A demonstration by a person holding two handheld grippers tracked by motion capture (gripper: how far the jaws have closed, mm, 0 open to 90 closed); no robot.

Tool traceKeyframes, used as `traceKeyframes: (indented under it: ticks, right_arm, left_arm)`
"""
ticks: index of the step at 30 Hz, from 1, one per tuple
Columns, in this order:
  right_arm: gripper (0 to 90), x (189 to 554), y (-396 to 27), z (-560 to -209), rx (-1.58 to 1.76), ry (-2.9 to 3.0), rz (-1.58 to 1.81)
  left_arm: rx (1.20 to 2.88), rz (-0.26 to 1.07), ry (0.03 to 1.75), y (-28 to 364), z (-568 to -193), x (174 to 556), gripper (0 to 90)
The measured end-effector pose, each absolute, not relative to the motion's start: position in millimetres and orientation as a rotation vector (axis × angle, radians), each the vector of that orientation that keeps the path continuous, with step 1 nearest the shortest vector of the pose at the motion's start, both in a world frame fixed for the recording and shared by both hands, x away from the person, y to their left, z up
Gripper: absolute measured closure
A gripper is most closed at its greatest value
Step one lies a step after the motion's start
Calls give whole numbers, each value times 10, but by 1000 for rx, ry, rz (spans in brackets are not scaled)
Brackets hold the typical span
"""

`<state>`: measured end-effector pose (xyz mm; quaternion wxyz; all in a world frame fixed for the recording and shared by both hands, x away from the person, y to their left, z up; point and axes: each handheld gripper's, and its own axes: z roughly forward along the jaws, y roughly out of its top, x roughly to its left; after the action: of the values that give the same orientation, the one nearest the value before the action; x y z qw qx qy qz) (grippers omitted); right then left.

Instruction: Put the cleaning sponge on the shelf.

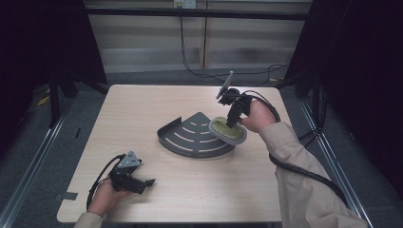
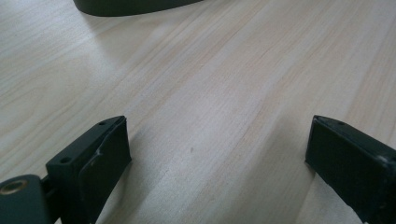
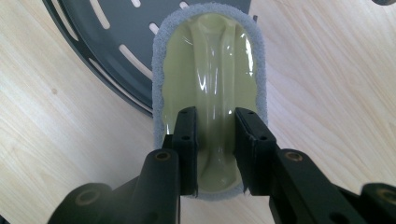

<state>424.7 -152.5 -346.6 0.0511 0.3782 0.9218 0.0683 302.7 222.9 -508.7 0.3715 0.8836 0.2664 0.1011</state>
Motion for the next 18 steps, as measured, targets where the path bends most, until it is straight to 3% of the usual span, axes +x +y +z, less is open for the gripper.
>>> traceKeyframes:
  ticks: [18]
  right_arm:
    - [714,4384,-1398,-3520,1188,2750,249]
  left_arm:
    - [2265,257,682,2229,-5088,3028,59]
